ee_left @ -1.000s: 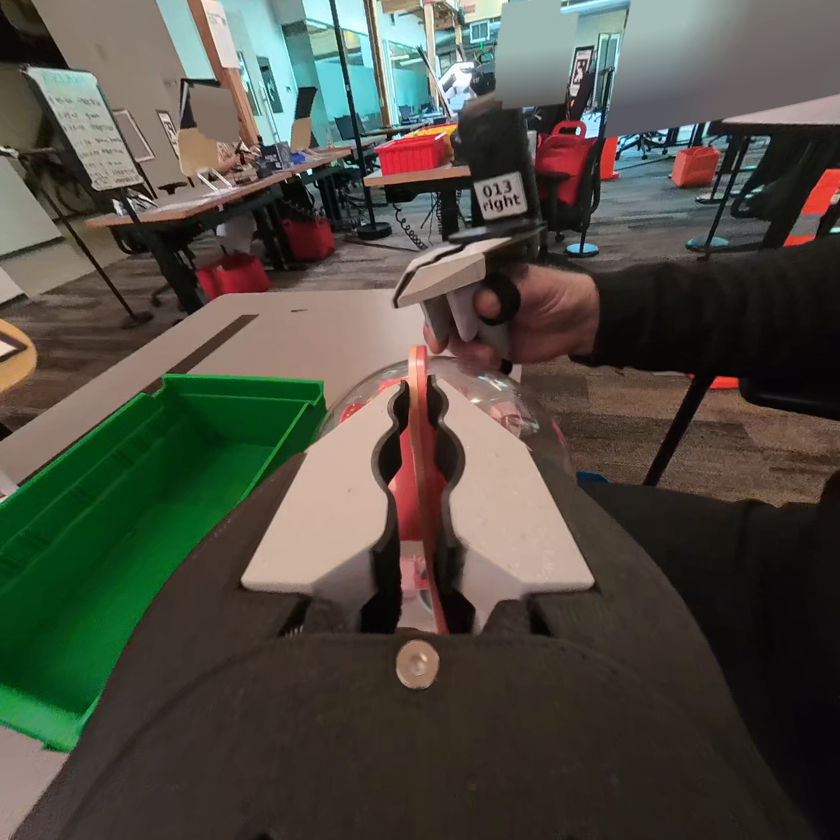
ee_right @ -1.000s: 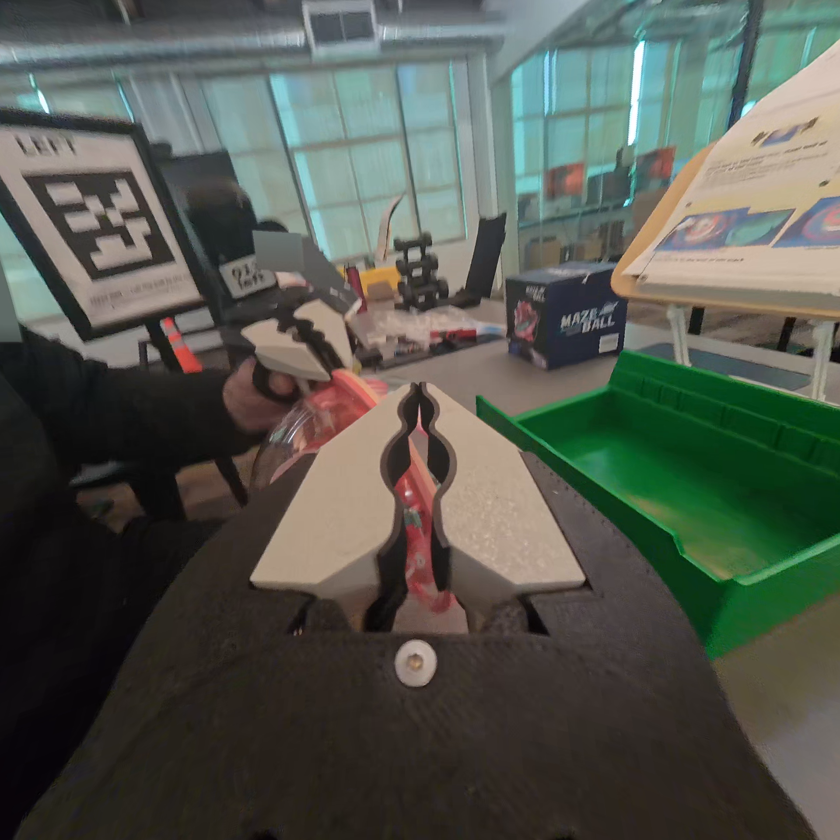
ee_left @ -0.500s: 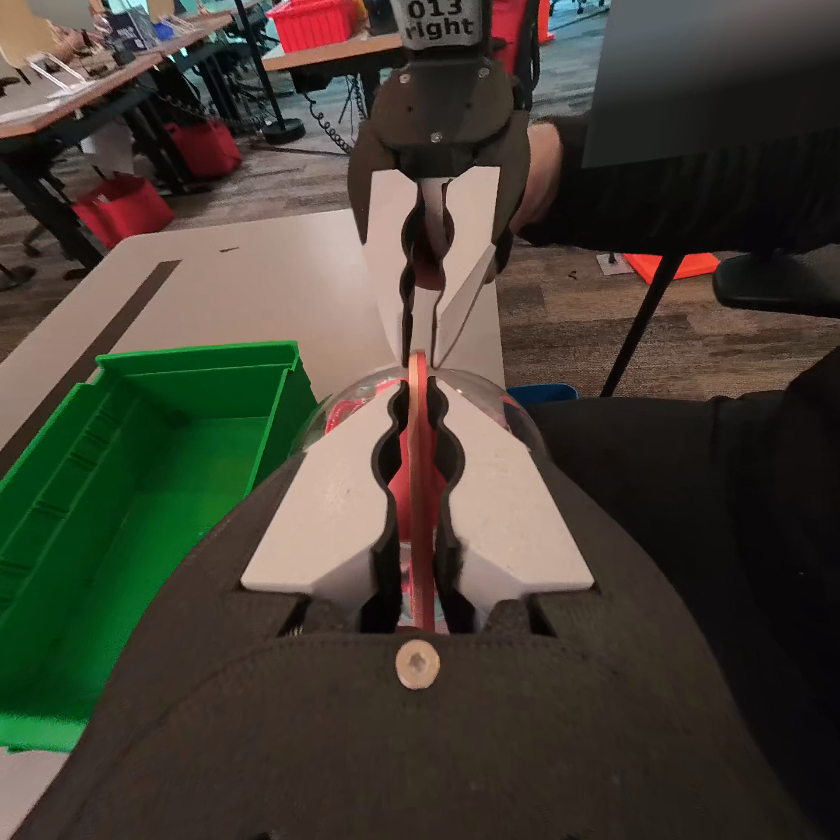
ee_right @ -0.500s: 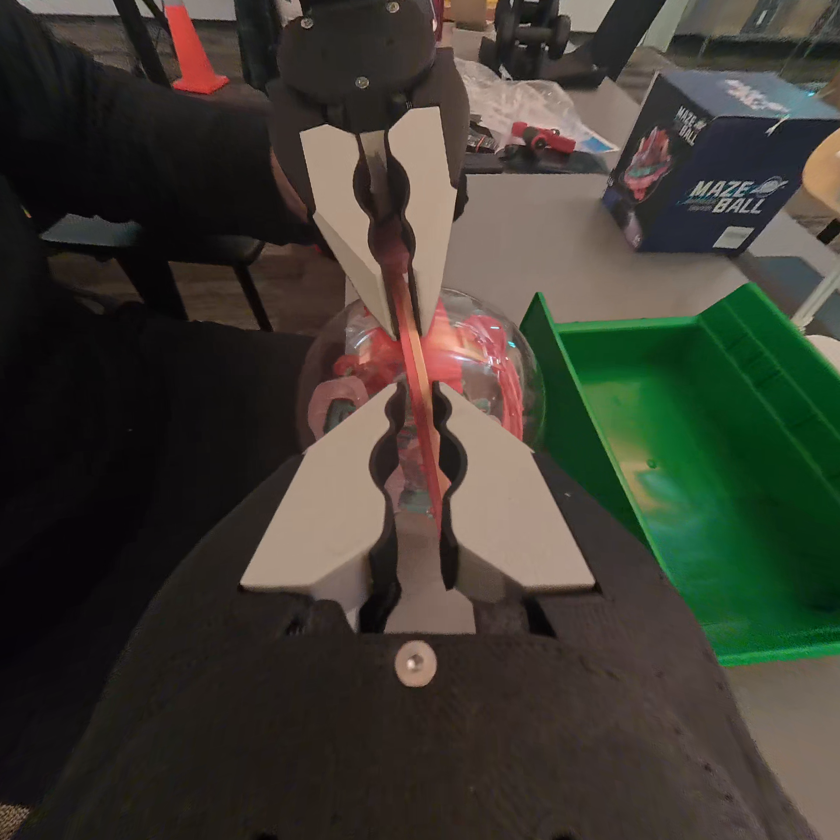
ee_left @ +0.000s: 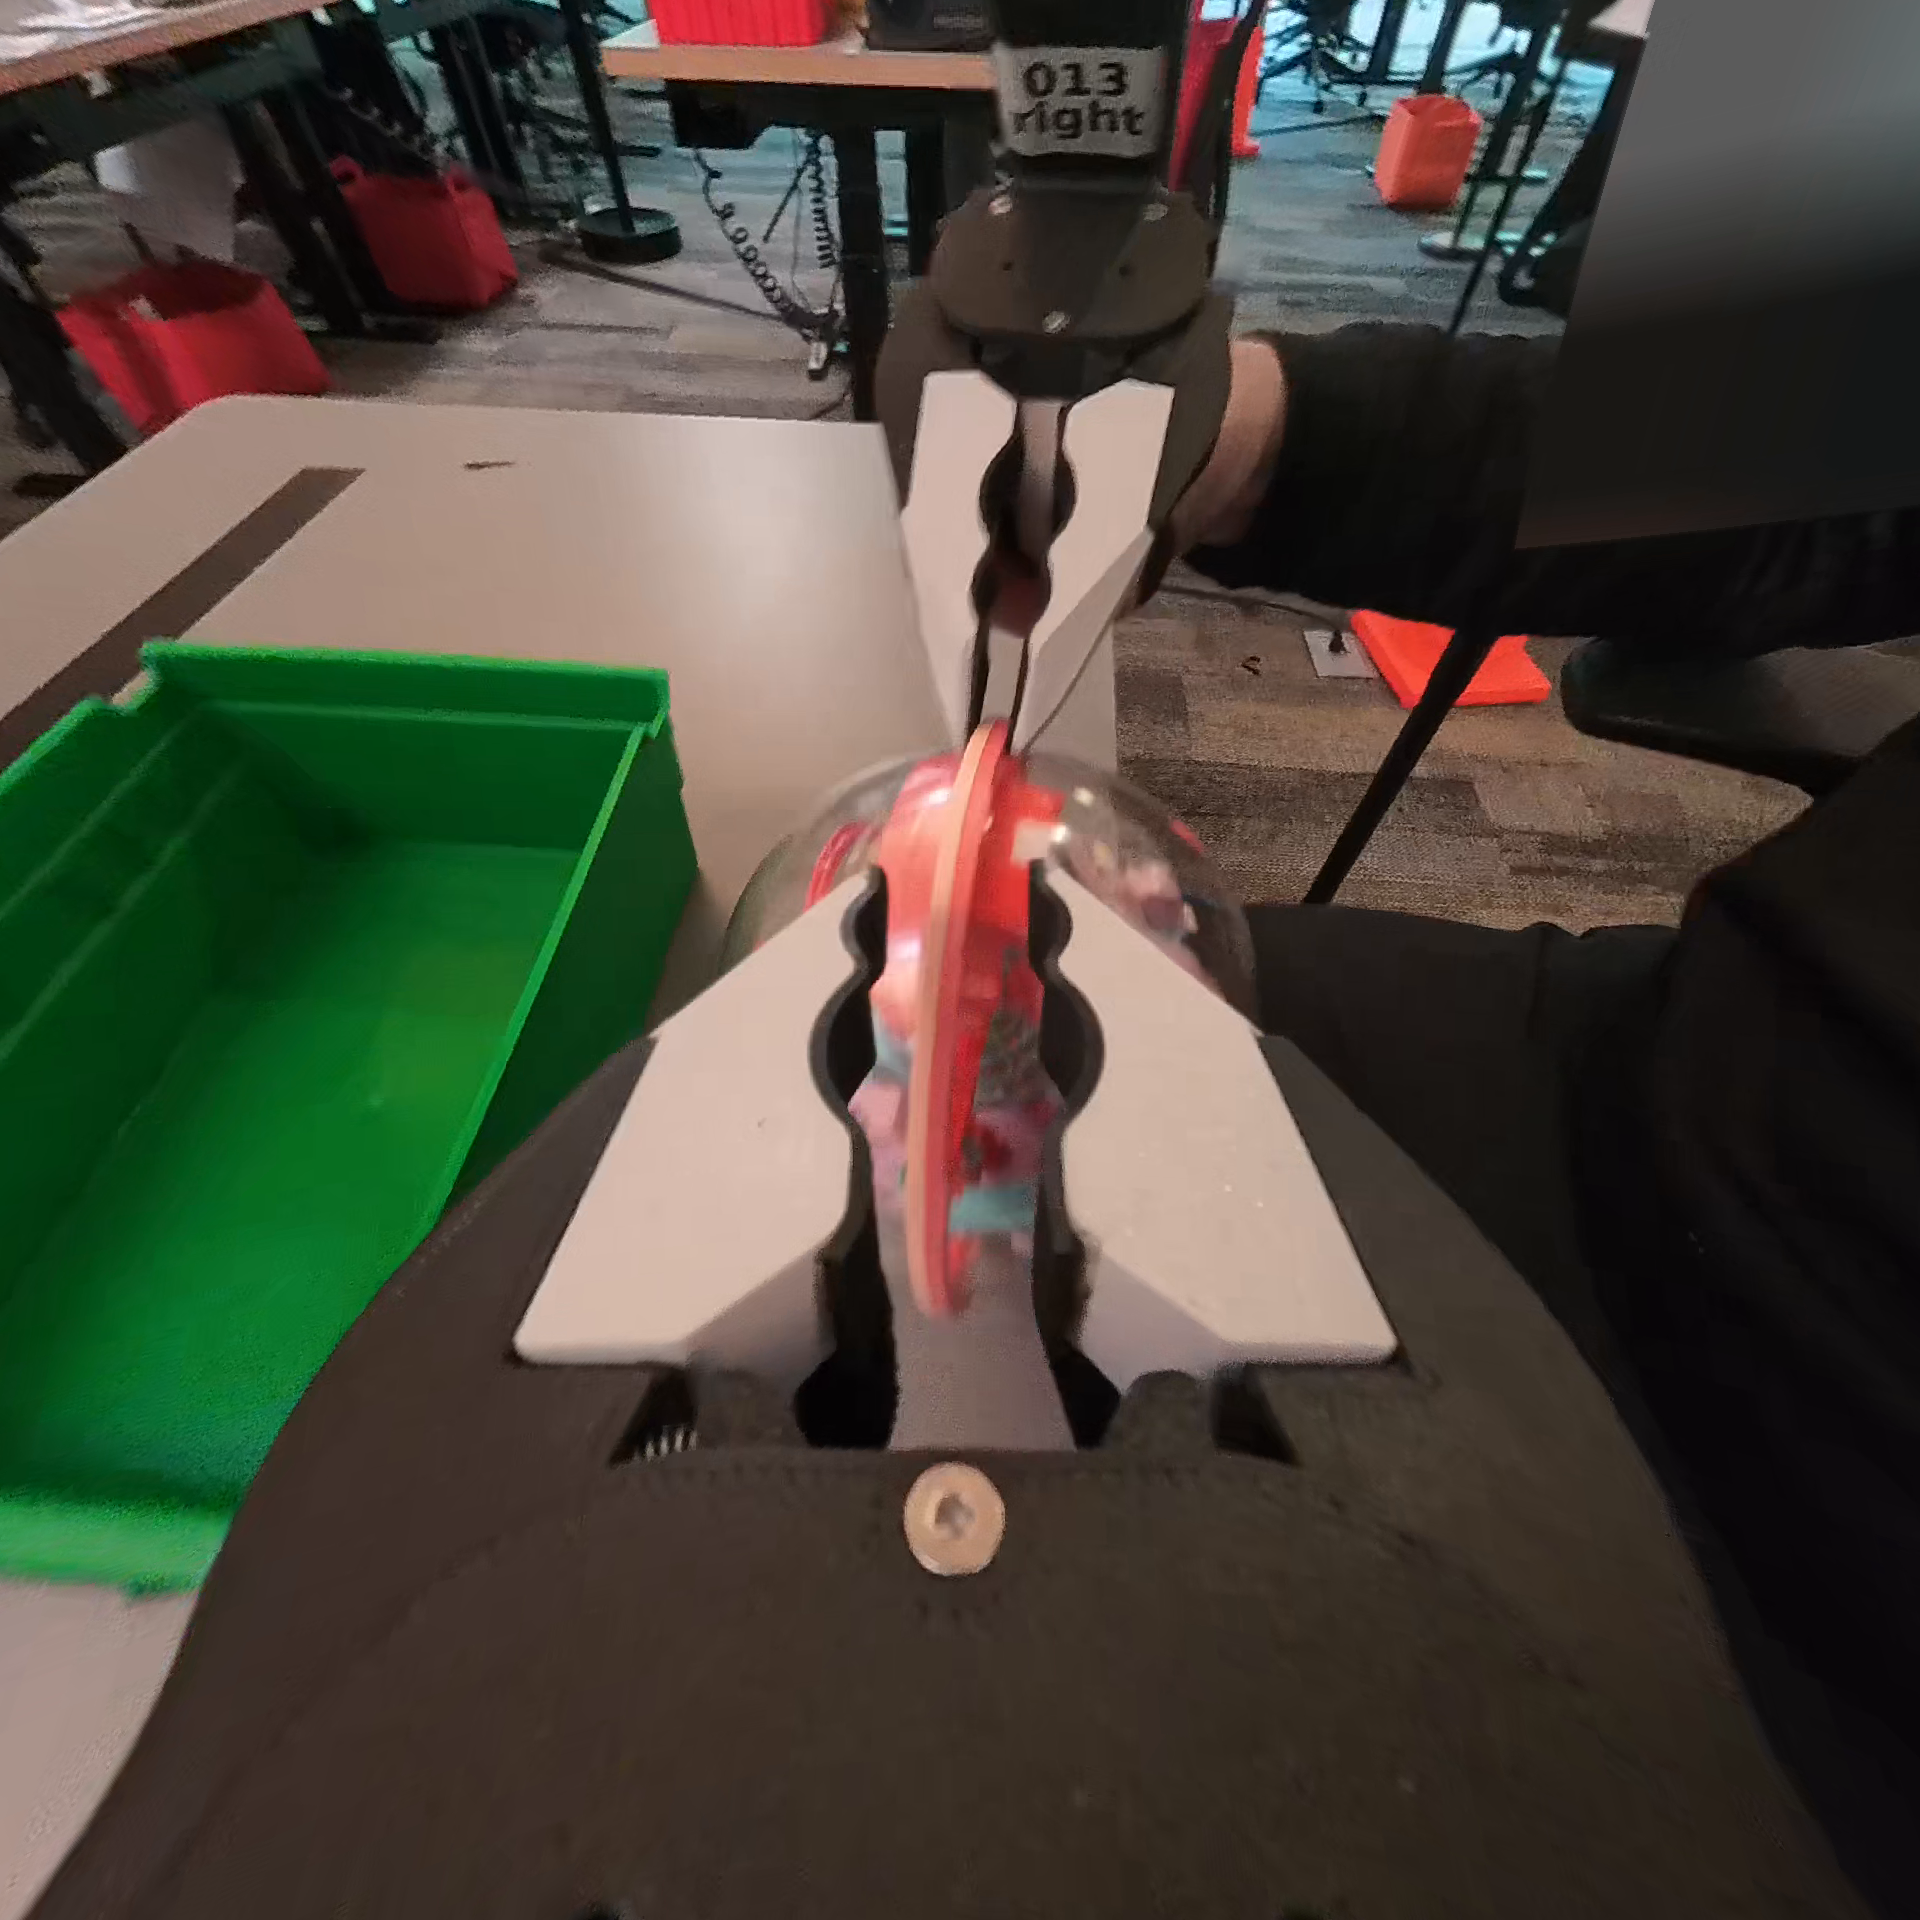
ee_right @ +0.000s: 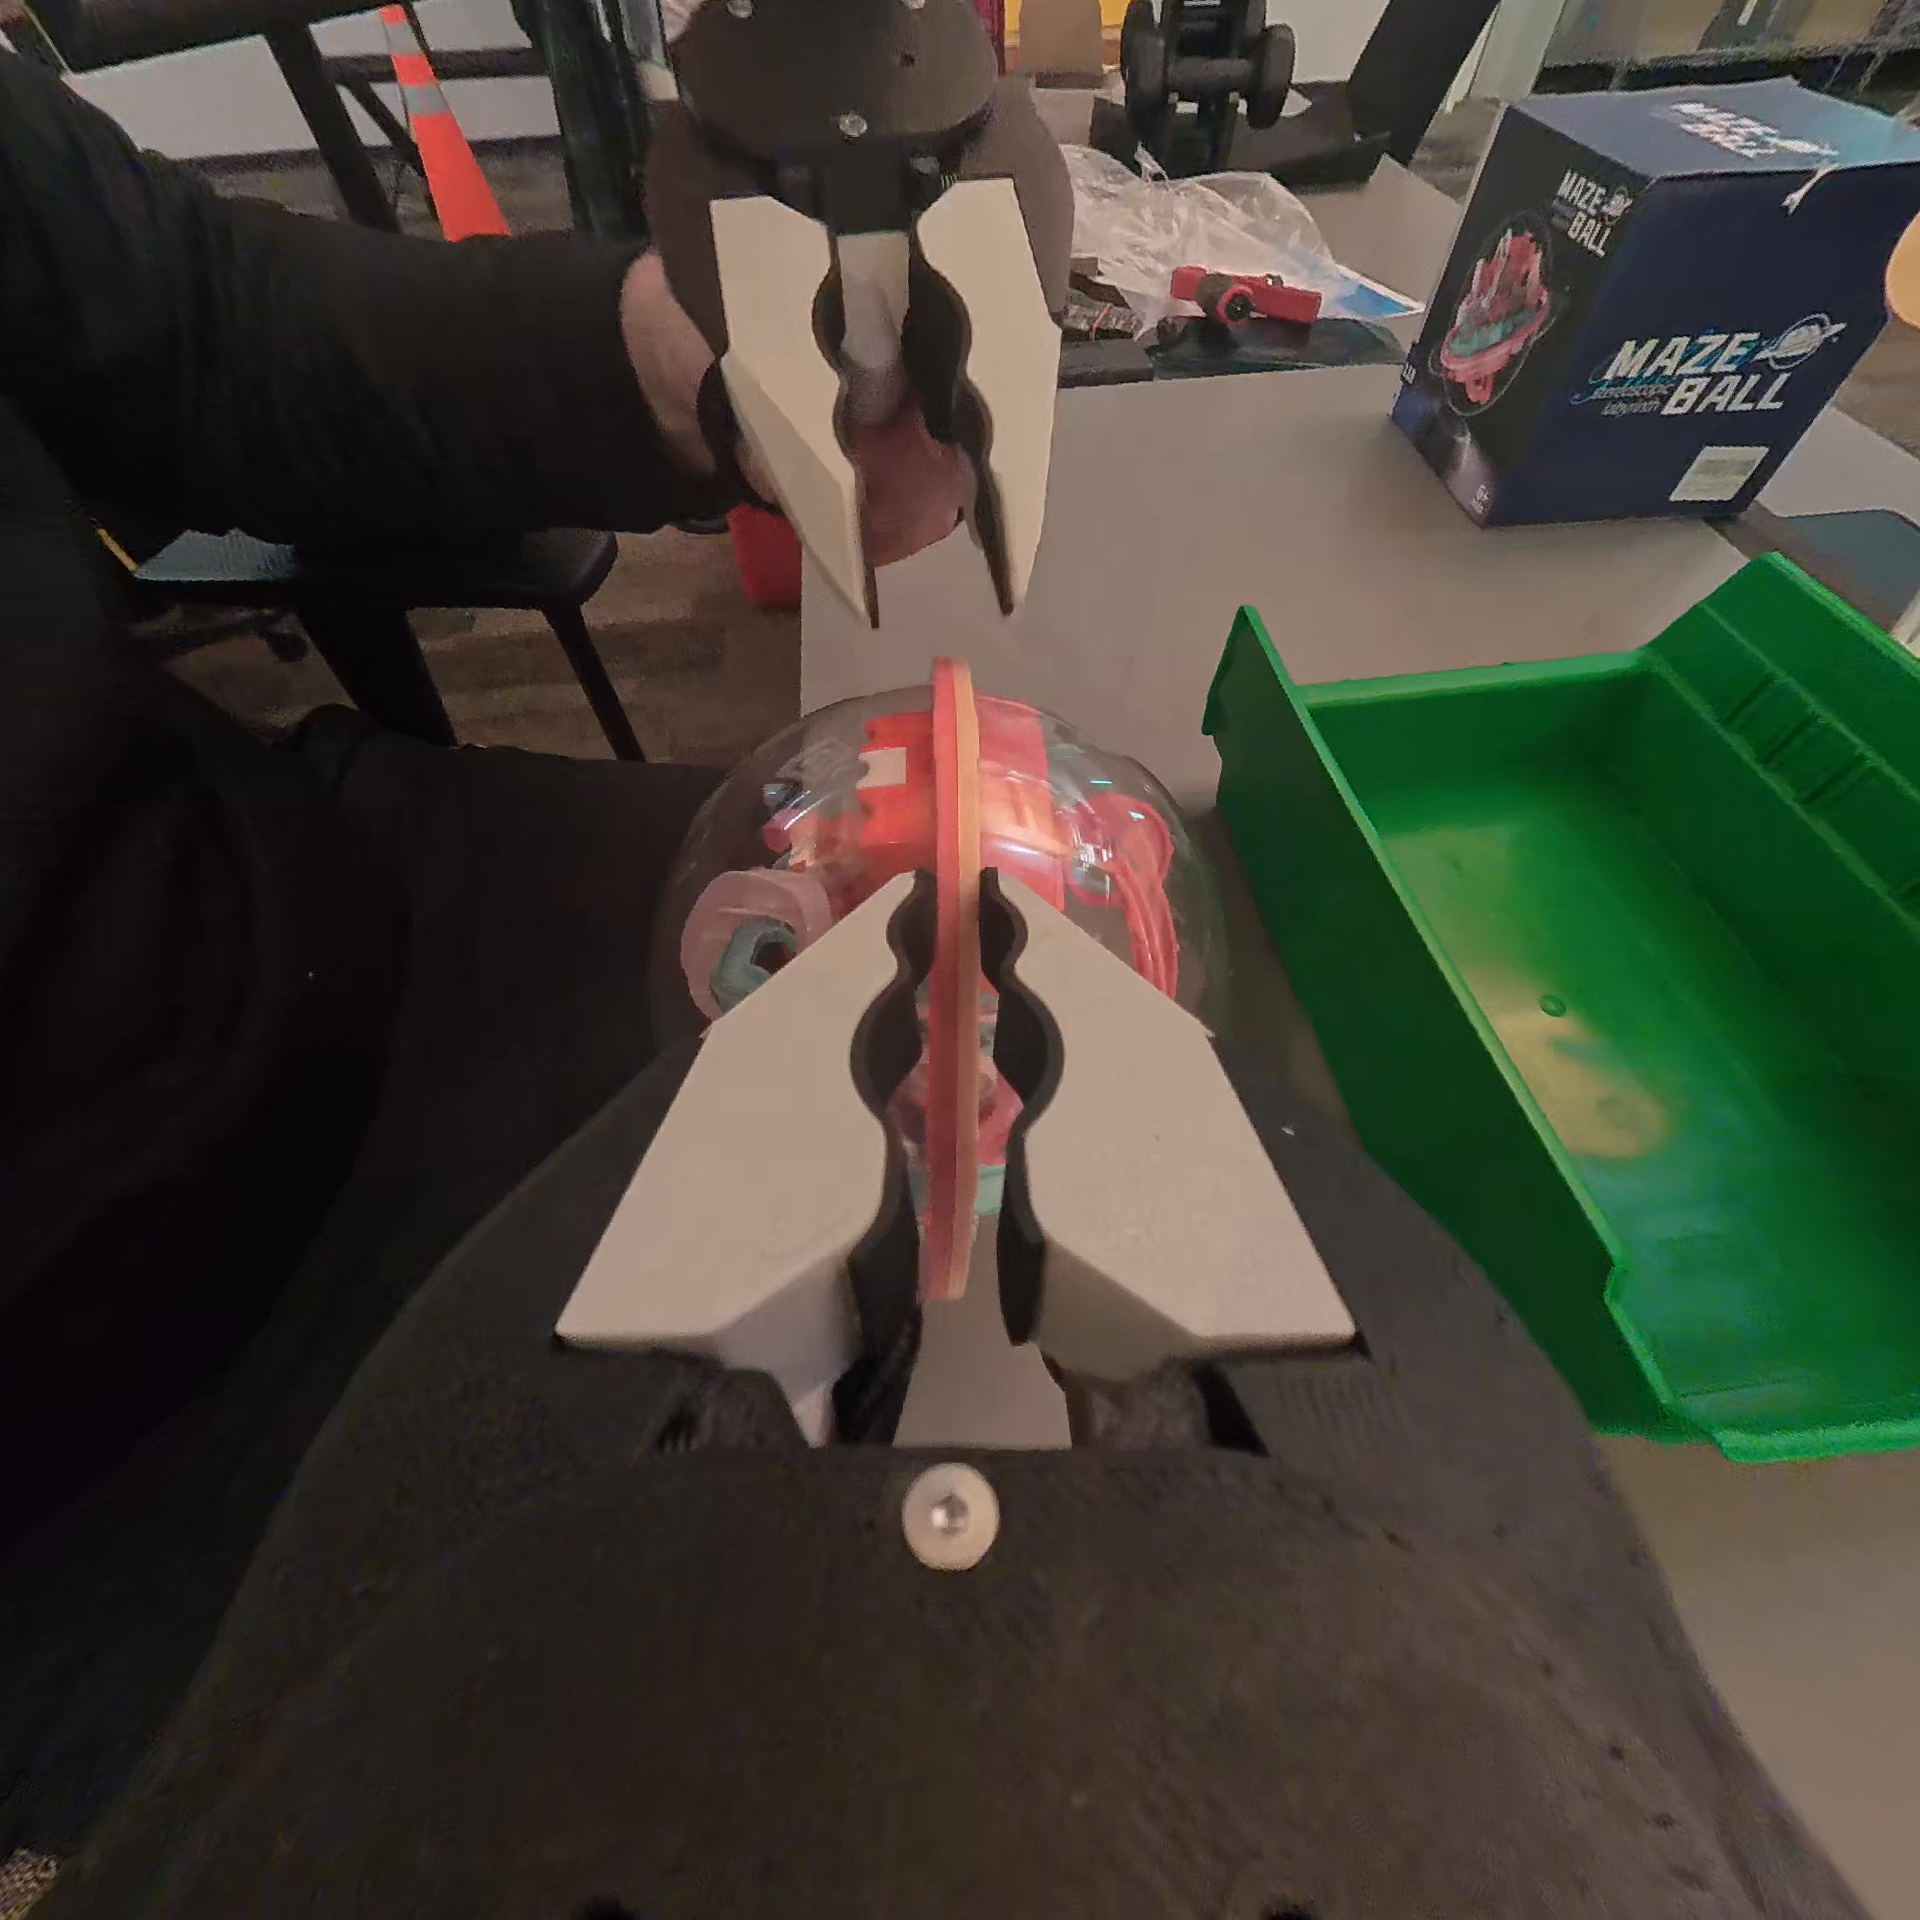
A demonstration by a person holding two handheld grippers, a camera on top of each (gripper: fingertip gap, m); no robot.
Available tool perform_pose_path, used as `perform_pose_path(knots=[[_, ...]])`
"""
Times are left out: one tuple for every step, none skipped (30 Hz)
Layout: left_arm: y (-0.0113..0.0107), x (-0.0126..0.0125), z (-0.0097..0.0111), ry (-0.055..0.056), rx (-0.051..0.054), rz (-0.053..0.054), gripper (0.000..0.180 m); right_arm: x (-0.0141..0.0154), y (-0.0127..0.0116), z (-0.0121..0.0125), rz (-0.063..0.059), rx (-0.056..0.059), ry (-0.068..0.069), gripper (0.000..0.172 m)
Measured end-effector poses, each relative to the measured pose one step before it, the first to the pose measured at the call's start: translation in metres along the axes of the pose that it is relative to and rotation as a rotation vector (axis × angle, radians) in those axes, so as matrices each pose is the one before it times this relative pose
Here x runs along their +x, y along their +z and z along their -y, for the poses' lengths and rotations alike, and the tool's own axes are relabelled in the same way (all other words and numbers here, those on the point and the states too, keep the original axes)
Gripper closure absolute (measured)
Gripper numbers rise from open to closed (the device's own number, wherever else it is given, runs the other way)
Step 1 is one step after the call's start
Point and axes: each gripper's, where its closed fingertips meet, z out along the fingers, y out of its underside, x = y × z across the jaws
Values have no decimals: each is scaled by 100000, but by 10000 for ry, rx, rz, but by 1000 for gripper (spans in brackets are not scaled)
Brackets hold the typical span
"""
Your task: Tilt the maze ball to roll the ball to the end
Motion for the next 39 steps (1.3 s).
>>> perform_pose_path(knots=[[-934, -260, -878, -252, -17, 62, 154, -78, -118, -66, 25, 83, 30, 165], [-776, -339, -1269, -353, -150, 10, 154, -51, -111, -69, 12, 76, 23, 165], [-554, -455, -1544, -338, -263, 53, 151, -13, -121, -75, -9, 63, 23, 165], [-316, -312, -1500, -302, -245, -10, 149, 31, -139, -83, -20, 60, 40, 165], [-94, -185, -1392, -212, -256, -61, 148, 31, -145, -96, -15, 67, 46, 165], [124, -175, -1331, -96, -305, -45, 147, 15, -137, -79, 5, 68, 36, 165], [374, -87, -1154, -86, -302, -122, 144, 0, -113, -66, 14, 61, 46, 164], [550, -230, -931, -96, -307, -51, 141, 60, -79, -44, -11, 57, 45, 165], [625, -184, -585, -10, -245, -40, 141, 74, -51, -39, -32, 62, 37, 165], [700, 198, -135, 18, -57, -223, 141, 86, -42, -39, -25, 66, 52, 164], [730, 297, -52, 3, -29, -278, 143, 96, -91, -26, -20, 89, 62, 164], [601, -50, -90, -32, -42, -90, 144, 125, -177, 84, -19, 166, 90, 165], [470, -62, -177, 8, -102, -79, 152, 143, -193, 1, -35, 96, 74, 164], [304, 298, 189, -59, 152, -239, 161, 165, -191, -26, -51, 61, 68, 164], [305, 176, 22, 69, 35, -66, 162, 111, -181, -20, -13, 62, 66, 164], [301, 9, -47, 141, -8, 116, 171, 76, -136, -40, 7, 42, 53, 164], [310, 44, -68, 26, -35, 37, 174, 55, -66, -42, 6, 34, 47, 164], [282, 95, -108, -32, -58, -34, 175, 71, -30, -29, -19, 28, 41, 164], [180, 104, -27, 59, 5, -28, 174, 96, -27, -15, -27, 30, 34, 164], [47, -66, 74, -3, 40, 67, 174, 80, -72, -2, -16, 18, 16, 164], [-74, -121, 145, -53, 50, 81, 175, 86, -93, -7, -26, 2, 12, 164], [-199, -291, 259, -41, 106, 176, 175, 106, -112, 25, -64, 10, 5, 164], [-315, -477, 338, -7, 146, 283, 175, 71, -105, 72, -60, 25, -8, 164], [-365, -384, 434, -43, 179, 192, 175, 50, -123, 157, -72, 70, -40, 164], [-356, -235, 537, 0, 192, 152, 175, 36, -168, 288, -60, 125, -16, 164], [-331, -161, 556, 105, 141, 205, 175, 35, -186, 352, -84, 133, -62, 164], [-274, -134, 578, 135, 116, 232, 175, 8, -199, 403, -103, 114, -151, 164], [-254, -87, 576, 164, 113, 208, 175, -76, -200, 483, -93, 113, -212, 164], [-249, -137, 591, 212, 98, 259, 175, -79, -167, 508, -114, 48, -255, 164], [-273, -220, 589, 251, 62, 314, 175, -142, -138, 517, -131, -33, -354, 164], [-310, -239, 675, 200, 83, 290, 175, -163, -139, 638, -132, -29, -393, 164], [-351, -290, 805, 176, 153, 292, 175, -101, -152, 798, -155, 7, -382, 165], [-387, -319, 927, 225, 187, 315, 175, -137, -159, 986, -159, 69, -464, 165], [-416, -288, 1017, 272, 184, 295, 175, -161, -155, 1149, -129, 104, -462, 165], [-438, -365, 1128, 324, 210, 338, 175, -65, -158, 1218, -147, 67, -434, 165], [-437, -382, 1178, 284, 215, 313, 175, 0, -172, 1229, -182, 4, -504, 165], [-454, -465, 1252, 297, 202, 348, 175, 5, -165, 1274, -182, -48, -612, 165], [-471, -529, 1338, 288, 226, 355, 175, 98, -166, 1334, -183, -41, -613, 165], [-498, -639, 1475, 265, 277, 373, 175, 190, -179, 1407, -188, -12, -591, 165]])
